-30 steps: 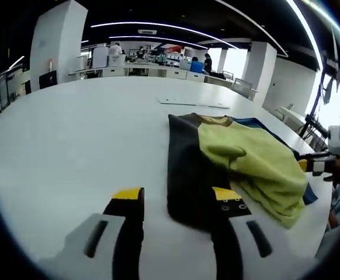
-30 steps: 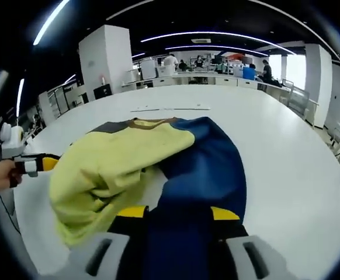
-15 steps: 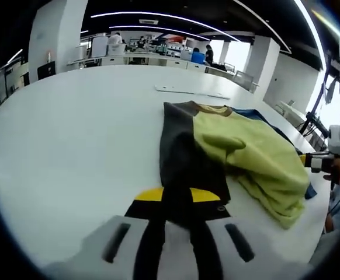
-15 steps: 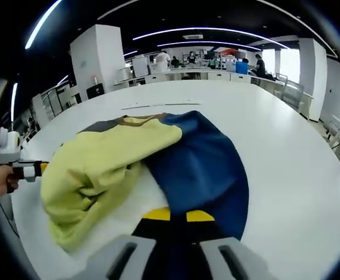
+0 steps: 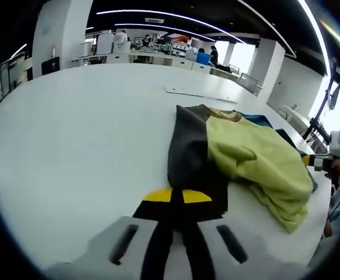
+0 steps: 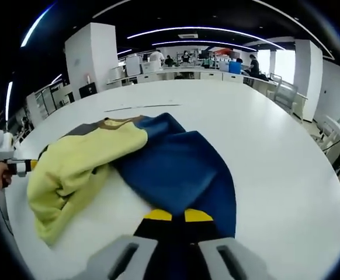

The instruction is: Fold the garment on the visible template until the final outline fits inside the template.

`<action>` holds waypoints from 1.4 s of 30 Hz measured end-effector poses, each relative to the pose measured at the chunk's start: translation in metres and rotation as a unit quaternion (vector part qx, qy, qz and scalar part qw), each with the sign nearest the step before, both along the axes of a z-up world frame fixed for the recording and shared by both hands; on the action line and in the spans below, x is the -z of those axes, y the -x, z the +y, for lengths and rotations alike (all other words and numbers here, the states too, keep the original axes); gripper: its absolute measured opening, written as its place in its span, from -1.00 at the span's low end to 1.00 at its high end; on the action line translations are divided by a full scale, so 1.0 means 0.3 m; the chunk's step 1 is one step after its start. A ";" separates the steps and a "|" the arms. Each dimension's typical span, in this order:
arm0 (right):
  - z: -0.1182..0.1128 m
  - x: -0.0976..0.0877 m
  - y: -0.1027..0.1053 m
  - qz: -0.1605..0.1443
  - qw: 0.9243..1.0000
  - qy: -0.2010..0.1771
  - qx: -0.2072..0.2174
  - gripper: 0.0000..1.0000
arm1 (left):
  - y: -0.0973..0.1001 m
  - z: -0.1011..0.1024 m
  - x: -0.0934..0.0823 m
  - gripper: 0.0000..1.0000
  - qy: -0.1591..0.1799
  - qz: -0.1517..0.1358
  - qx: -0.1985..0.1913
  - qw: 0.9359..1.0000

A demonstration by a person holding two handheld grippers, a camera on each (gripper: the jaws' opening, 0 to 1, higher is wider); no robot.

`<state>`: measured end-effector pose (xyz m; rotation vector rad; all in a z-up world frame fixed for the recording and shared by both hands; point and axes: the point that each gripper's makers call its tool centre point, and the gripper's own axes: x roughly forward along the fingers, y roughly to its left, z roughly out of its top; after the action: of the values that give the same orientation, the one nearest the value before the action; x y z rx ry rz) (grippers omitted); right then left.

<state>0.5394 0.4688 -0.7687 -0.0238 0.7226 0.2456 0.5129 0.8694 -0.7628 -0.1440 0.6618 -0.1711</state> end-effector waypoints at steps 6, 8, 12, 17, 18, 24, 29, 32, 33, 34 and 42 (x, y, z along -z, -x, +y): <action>-0.079 -0.002 -0.020 0.006 1.000 0.014 0.012 -1.00 | -0.012 0.074 -0.016 -0.99 -0.008 0.001 -0.023 1.000; -0.095 -0.010 -0.023 0.006 1.000 0.017 0.011 -1.00 | -0.016 0.091 -0.020 -0.99 -0.011 0.000 -0.025 1.000; -0.132 -0.013 -0.029 0.007 1.000 0.028 0.013 -1.00 | -0.022 0.110 -0.030 -0.99 -0.020 -0.002 -0.025 0.999; -0.186 -0.012 -0.044 0.010 0.999 0.038 0.020 -1.00 | -0.034 0.128 -0.039 -0.99 -0.031 -0.001 -0.021 0.999; -0.194 -0.012 -0.046 0.011 0.999 0.039 0.022 -1.00 | -0.038 0.132 -0.041 -0.99 -0.033 -0.001 -0.022 0.999; -0.238 -0.007 -0.051 0.018 0.999 0.042 0.026 -1.00 | -0.059 0.149 -0.049 -0.99 -0.045 0.000 -0.017 0.999; -0.278 0.007 -0.040 0.026 0.998 0.050 0.024 -1.00 | -0.069 0.166 -0.059 -0.99 -0.056 -0.001 -0.017 0.998; -0.294 0.005 -0.035 0.026 0.998 0.053 0.026 -1.00 | -0.072 0.174 -0.061 -0.99 -0.058 -0.002 -0.021 0.998; -0.298 0.004 -0.034 0.027 0.998 0.055 0.027 -1.00 | -0.073 0.178 -0.062 -0.99 -0.057 -0.001 -0.021 0.998; -0.299 0.004 -0.034 0.027 0.998 0.055 0.027 -1.00 | -0.073 0.179 -0.062 -0.99 -0.057 -0.001 -0.021 0.998; -0.306 -0.002 -0.063 0.032 0.997 0.065 0.016 -1.00 | -0.082 0.186 -0.068 -0.99 -0.064 -0.001 -0.021 0.998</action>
<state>0.5583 0.3769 -0.7681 -0.1294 0.8009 0.1687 0.5374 0.9252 -0.7423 -0.0349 0.6651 -0.0884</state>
